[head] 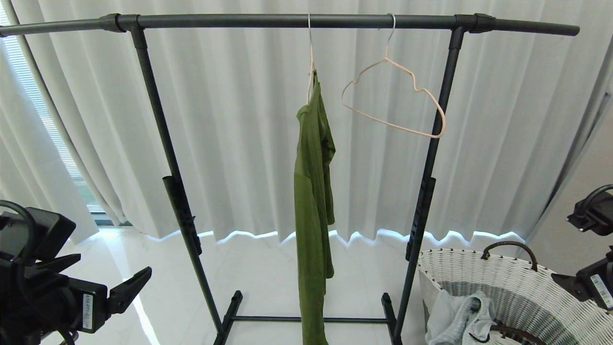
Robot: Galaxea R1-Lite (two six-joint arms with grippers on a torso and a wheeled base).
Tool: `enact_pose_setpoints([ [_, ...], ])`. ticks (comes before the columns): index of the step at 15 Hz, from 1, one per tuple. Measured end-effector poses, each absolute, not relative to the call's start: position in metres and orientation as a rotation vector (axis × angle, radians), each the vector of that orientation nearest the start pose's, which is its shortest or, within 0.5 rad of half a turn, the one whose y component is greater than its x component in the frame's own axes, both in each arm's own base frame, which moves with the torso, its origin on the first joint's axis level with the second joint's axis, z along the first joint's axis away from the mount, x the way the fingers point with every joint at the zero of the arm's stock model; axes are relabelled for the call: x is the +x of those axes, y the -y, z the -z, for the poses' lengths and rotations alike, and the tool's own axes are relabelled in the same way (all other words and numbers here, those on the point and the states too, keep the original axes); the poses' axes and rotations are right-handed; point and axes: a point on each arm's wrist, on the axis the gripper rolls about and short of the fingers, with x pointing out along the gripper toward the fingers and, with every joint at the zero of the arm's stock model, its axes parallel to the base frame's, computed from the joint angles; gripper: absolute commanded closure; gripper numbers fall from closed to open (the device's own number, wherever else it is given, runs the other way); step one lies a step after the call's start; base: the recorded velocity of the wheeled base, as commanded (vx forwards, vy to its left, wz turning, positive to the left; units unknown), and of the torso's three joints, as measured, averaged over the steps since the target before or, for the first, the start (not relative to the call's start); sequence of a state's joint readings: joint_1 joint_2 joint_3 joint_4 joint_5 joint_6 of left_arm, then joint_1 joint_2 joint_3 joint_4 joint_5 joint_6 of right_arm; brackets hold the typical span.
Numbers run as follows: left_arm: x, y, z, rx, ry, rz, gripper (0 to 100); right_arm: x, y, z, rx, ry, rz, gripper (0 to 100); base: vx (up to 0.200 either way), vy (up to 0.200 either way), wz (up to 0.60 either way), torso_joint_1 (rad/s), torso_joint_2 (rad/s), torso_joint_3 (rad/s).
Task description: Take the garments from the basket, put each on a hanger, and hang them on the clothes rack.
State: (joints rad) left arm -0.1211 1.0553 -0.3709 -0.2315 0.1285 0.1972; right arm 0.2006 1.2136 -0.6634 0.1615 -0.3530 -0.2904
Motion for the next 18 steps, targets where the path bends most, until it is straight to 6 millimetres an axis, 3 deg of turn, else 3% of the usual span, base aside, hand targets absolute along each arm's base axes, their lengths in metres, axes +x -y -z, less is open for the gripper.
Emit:
enact_pose_setpoints([
  [2,0.128,0.013,-0.164,0.253,-0.456,0.038,0,0.159,-0.024,-0.179,-0.477,-0.737,0.036,0,0.200,0.000,0.00,0.005,0.00,0.000],
  [5,0.128,0.015,-0.163,0.256,-0.455,0.054,0,0.161,-0.025,-0.157,-0.484,-0.776,0.020,0,0.000,0.000,0.00,0.000,0.00,0.000],
  [12,0.125,0.024,-0.163,0.275,-0.445,0.130,0,0.174,-0.041,-0.072,-0.519,-0.921,-0.129,0,0.000,0.000,0.00,0.000,0.00,0.000],
  [18,0.123,0.025,-0.159,0.278,-0.454,0.140,0,0.194,-0.042,-0.037,-0.517,-0.984,-0.118,0,0.000,0.000,0.00,0.000,0.00,0.000],
])
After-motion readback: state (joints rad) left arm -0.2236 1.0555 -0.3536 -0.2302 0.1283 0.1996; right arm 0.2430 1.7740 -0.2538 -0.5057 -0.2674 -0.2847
